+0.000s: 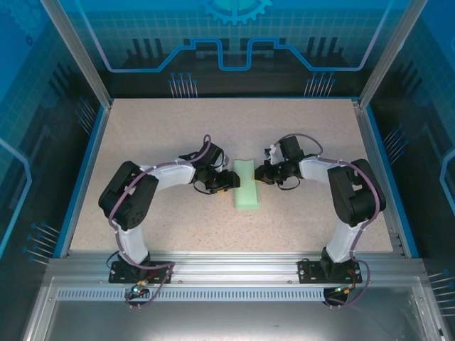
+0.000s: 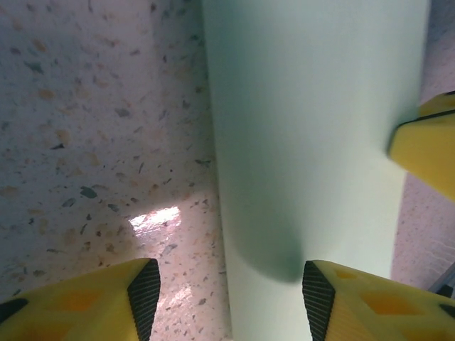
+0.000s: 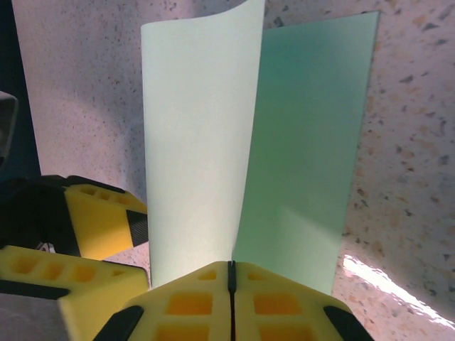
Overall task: Fold a paper plane with a square sheet of paper (fold left side to right side)
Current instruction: First fold in half a square sheet of paper at the center of the table.
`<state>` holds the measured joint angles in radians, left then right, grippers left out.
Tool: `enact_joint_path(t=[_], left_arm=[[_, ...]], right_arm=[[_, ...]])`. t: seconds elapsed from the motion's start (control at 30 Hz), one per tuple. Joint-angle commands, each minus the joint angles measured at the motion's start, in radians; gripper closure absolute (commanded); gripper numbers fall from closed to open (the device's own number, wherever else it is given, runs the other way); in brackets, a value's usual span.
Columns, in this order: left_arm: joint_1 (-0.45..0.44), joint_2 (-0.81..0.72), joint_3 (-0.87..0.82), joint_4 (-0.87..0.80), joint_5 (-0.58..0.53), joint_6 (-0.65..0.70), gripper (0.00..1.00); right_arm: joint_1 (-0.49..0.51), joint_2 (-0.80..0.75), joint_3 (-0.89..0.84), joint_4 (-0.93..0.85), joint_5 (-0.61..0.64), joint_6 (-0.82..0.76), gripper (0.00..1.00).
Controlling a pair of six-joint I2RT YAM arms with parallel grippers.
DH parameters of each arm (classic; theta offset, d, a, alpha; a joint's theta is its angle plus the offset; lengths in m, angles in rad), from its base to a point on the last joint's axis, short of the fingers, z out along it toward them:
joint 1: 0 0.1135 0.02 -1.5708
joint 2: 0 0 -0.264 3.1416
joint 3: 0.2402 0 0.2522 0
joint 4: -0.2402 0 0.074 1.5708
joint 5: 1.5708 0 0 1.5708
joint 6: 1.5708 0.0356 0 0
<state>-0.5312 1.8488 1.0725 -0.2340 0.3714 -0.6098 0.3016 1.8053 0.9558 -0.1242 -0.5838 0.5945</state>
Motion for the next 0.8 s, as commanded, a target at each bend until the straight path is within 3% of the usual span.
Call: enact_joint_path(t=[0.0, 0.2, 0.33, 0.43, 0.77], left_arm=[[-0.018, 0.034, 0.055, -0.005, 0.021, -0.029, 0.42], [-0.036, 0.077, 0.094, -0.039, -0.003, -0.021, 0.51], [-0.046, 0.095, 0.114, -0.070, -0.026, -0.011, 0.53], [-0.052, 0.097, 0.124, -0.083, -0.034, -0.004, 0.53], [-0.058, 0.109, 0.136, -0.116, -0.060, -0.002, 0.53]], right_arm=[[-0.018, 0.004, 0.011, -0.037, 0.010, -0.022, 0.92], [-0.029, 0.005, 0.005, -0.044, 0.017, -0.021, 0.86], [-0.064, -0.061, -0.041, -0.029, 0.054, -0.007, 0.64], [-0.088, -0.107, -0.047, -0.081, 0.090, -0.041, 0.55], [-0.102, -0.164, -0.071, -0.225, 0.235, -0.117, 0.51]])
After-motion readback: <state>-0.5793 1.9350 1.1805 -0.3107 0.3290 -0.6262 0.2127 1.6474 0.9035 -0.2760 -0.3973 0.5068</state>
